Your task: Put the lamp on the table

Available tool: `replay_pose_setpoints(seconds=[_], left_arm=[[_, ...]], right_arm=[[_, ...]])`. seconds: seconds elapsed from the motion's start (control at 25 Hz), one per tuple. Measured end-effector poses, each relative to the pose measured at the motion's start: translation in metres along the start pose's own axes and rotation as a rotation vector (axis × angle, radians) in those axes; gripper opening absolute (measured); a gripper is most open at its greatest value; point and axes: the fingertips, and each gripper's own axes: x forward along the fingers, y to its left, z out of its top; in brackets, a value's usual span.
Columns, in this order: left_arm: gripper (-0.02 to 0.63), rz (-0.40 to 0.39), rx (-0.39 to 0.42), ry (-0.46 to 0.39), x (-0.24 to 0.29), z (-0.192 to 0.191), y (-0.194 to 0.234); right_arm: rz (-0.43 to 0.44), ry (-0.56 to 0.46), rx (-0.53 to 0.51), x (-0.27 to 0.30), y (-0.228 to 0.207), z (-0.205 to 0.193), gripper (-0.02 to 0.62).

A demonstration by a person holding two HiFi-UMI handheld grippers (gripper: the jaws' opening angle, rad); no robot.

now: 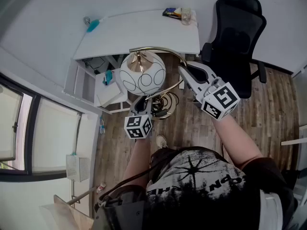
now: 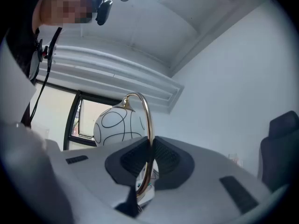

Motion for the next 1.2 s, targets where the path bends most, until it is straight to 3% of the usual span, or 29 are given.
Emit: replay_pose_setpoints(seconds=[1.2], left_arm=[[0.081, 0.022, -0.026, -0.008, 0.001, 0.003, 0.021]], right_arm=[[0.047, 0.001, 0.003, 0.024, 0.008, -0.002, 0.040]])
